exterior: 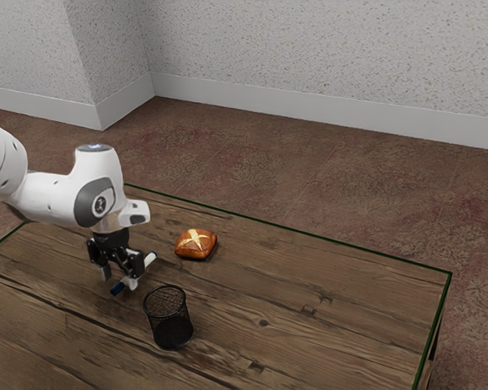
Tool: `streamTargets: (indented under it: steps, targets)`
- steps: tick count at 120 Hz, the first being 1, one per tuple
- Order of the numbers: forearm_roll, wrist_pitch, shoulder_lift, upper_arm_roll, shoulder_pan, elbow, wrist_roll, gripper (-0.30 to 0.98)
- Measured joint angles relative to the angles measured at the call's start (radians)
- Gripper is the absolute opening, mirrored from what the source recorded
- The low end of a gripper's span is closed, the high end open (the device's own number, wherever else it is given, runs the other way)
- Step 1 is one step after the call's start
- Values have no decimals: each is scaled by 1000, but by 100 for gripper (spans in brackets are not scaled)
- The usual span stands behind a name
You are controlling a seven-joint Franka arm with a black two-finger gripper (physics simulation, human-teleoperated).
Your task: Put the marker into the pen holder.
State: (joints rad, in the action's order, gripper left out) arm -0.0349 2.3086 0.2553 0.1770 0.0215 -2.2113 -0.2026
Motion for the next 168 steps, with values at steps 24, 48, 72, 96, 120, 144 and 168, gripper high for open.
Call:
streamTargets:
  steps: [24, 48, 72, 96, 120, 144, 168]
  targets:
    - [-16, 16, 12, -2, 3, 3, -36, 36]
    - [-20, 22, 12, -1, 3, 3, -62, 17]
    - [-20, 25, 18, -1, 3, 2, -80, 14]
    - [-18, 25, 17, -1, 4, 3, -89, 17]
    - [-20, 25, 16, -1, 4, 2, -101, 4]
    - [-20, 25, 16, 0, 5, 2, -107, 10]
    - [-17, 18, -13, 1, 4, 2, -111, 2]
